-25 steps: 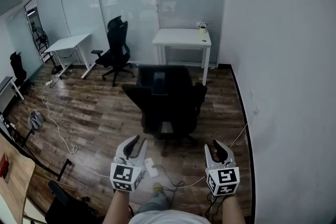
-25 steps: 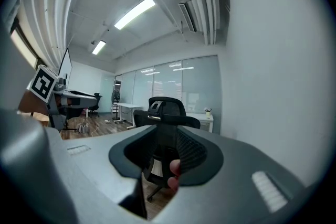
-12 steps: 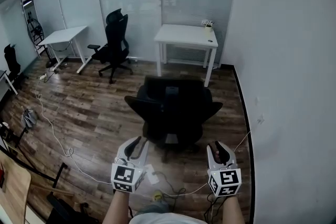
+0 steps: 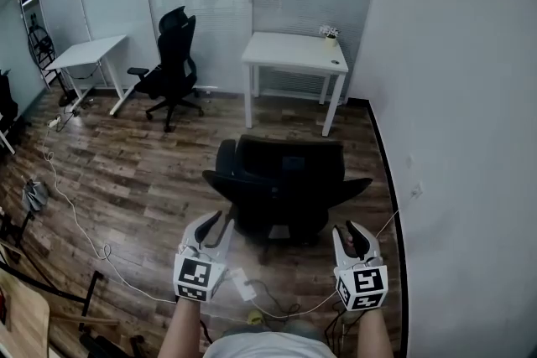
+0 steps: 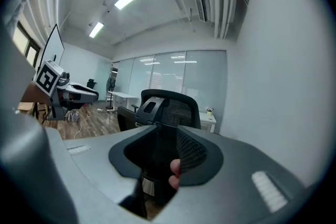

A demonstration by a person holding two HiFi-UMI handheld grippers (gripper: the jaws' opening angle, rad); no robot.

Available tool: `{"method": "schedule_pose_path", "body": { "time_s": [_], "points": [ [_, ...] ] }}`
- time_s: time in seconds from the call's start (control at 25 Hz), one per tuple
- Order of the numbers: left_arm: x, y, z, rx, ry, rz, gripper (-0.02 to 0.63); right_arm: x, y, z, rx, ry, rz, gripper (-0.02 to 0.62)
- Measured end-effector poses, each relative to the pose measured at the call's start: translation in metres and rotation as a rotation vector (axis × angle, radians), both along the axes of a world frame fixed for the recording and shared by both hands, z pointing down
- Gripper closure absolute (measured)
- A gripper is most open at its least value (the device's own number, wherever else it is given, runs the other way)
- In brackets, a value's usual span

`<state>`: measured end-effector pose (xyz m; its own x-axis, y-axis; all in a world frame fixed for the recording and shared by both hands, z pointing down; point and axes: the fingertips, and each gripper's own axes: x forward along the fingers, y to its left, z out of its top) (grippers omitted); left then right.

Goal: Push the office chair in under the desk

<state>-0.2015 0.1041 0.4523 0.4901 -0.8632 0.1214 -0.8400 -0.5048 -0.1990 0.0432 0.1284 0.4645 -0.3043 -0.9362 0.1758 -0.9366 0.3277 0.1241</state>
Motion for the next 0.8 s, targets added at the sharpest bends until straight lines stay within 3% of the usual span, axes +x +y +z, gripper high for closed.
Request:
{"method": "schedule_pose_path", "body": {
  "time_s": [0.56, 0.8],
  "points": [
    [0.016, -0.050, 0.010, -0.025, -0.084, 0.098, 0.503, 0.007, -0.035, 0.005, -0.016, 0.110, 0.016, 0.499],
    [0.033, -0.076, 0.019, -0.028, -0.184, 0.107, 0.491, 0.020, -0.064, 0.019, -0.041, 0.229, -0.039, 0.480]
  ]
}}
